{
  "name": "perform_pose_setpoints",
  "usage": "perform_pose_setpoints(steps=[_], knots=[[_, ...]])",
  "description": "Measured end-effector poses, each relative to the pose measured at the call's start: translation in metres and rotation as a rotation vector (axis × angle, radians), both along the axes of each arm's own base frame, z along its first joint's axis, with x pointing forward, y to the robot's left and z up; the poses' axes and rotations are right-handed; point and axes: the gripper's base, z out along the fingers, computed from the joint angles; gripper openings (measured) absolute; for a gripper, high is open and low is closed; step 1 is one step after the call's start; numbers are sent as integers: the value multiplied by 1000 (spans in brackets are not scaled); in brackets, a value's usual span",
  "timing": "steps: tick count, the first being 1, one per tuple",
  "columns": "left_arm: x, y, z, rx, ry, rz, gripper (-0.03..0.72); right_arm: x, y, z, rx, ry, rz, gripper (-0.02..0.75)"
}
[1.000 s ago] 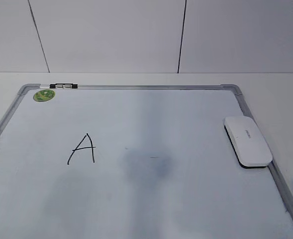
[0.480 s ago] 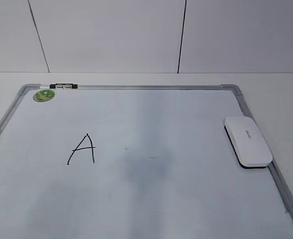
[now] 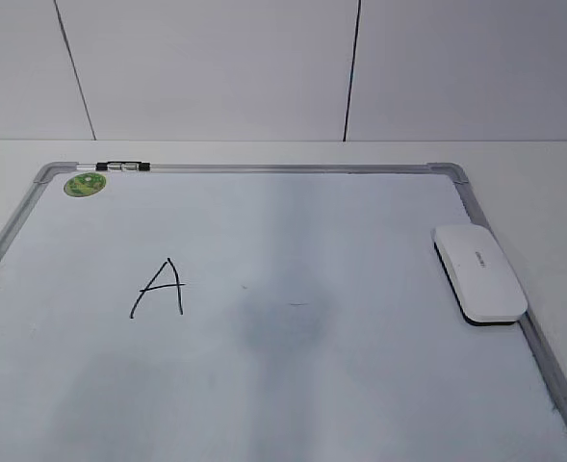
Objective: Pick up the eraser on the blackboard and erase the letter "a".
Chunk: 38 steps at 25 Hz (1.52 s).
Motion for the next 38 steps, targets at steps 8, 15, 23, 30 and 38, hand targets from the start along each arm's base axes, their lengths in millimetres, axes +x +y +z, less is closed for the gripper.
perform_pose_setpoints(steps=[8,15,23,30,38], knots=[[0,0,0,0,0,-11,480,1,0,-1,1,1,1,592],[0,0,0,-1,0,-12,480,1,0,-1,2,-2,1,592],[0,0,0,-1,0,-12,480,1,0,-1,2,-2,1,592],[0,0,0,-1,0,-12,480,1,0,-1,2,-2,1,592],[0,0,0,-3,0,-13,480,1,1,-1,2,-2,-47,592]])
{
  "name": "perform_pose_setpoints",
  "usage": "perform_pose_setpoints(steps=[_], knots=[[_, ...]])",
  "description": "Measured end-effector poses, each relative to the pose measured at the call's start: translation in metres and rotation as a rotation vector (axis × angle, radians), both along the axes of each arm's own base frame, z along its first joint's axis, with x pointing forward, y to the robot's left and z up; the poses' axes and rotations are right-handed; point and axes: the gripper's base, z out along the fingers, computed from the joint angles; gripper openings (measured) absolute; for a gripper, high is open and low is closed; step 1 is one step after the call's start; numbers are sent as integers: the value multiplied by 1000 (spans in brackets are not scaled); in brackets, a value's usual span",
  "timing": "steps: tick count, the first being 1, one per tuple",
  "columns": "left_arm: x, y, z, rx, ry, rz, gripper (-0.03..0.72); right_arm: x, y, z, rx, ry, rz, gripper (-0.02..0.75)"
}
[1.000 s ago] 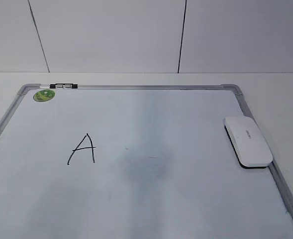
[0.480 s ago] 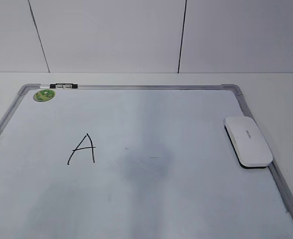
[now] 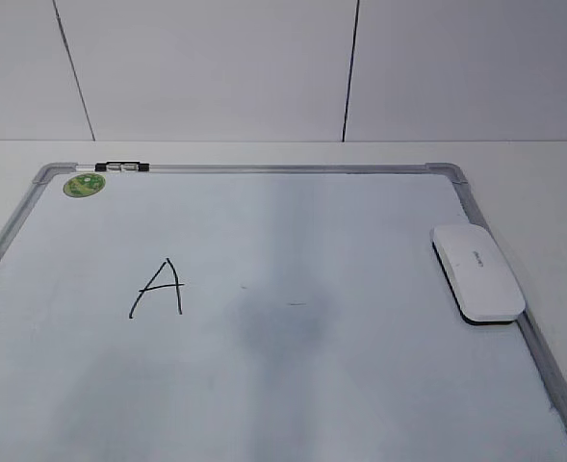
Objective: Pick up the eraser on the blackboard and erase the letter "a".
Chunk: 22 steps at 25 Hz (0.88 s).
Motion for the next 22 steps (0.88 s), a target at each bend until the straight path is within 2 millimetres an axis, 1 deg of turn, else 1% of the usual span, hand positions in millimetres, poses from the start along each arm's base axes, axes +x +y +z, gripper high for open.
perform_pose_setpoints(steps=[5,7,22], knots=[[0,0,0,0,0,0,480,-1,2,0,0,0,-147,592],[0,0,0,0,0,0,480,-1,2,0,0,0,-177,592],[0,0,0,0,0,0,480,-1,2,0,0,-2,-185,592]])
